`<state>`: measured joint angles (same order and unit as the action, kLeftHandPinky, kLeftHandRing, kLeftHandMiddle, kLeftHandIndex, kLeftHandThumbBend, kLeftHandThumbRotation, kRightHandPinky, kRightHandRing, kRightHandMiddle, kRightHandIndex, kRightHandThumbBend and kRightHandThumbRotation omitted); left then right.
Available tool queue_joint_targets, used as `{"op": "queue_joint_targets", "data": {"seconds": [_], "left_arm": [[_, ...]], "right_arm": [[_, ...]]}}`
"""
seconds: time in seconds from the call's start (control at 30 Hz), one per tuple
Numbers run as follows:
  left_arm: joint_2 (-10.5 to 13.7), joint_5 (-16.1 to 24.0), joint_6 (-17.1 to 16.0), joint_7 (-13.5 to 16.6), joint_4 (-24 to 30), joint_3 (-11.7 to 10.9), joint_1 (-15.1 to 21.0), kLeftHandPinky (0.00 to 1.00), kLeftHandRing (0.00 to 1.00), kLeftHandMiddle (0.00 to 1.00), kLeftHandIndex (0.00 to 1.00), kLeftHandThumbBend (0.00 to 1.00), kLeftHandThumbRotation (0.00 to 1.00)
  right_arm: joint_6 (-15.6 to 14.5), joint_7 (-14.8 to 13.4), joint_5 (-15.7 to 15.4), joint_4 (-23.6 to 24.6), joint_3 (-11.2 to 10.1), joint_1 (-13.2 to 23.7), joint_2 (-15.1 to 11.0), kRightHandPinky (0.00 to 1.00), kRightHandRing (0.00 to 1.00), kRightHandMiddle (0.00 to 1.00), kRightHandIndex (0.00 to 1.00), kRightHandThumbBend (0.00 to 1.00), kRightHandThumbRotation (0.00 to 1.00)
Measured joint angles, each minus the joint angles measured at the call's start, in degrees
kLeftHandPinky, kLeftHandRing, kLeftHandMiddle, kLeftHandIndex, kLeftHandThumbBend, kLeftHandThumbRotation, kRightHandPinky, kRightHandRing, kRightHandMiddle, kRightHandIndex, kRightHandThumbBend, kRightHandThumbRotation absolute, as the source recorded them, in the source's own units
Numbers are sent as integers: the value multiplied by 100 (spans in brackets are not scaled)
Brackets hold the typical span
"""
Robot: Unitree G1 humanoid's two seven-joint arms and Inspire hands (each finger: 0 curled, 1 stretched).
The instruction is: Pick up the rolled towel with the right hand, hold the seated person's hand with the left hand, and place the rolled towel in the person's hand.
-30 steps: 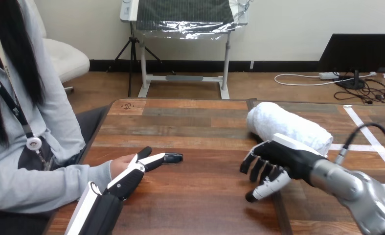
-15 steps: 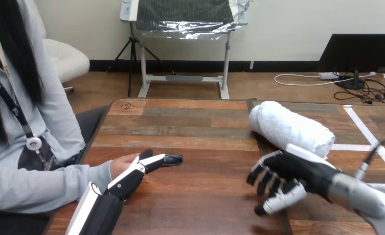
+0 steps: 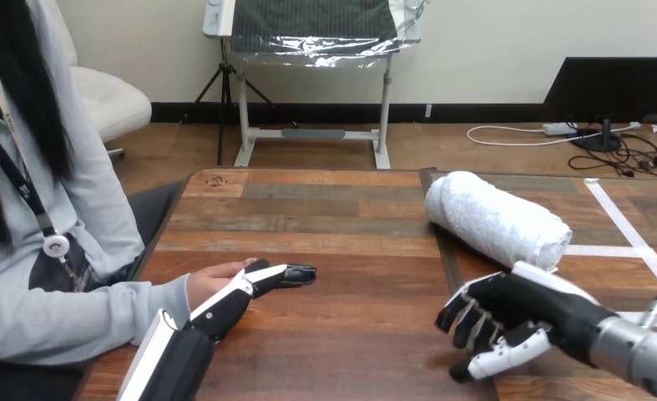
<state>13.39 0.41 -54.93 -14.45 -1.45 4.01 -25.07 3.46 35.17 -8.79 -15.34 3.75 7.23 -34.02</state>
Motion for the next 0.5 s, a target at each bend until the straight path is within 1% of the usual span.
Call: {"op": "queue_joint_targets", "data": {"seconds": [0.23, 0.33, 0.5], "left_arm": [[-9, 0, 31, -45, -98, 11, 135, 94, 80, 78, 76, 88, 55], [-21, 0, 36, -73, -146, 22, 216, 94, 80, 78, 76, 88, 55], [-42, -1, 36, -107, -228, 51, 369, 94, 80, 78, 77, 86, 55]], "right_arm": [[-115, -49, 262, 356, -288, -62, -17, 40, 47, 53, 59, 88, 14], [-119, -171, 357, 530, -427, -50, -15, 42, 49, 54, 60, 90, 15], [-115, -505, 409, 757, -621, 77, -14, 47, 55, 59, 64, 93, 15]]}}
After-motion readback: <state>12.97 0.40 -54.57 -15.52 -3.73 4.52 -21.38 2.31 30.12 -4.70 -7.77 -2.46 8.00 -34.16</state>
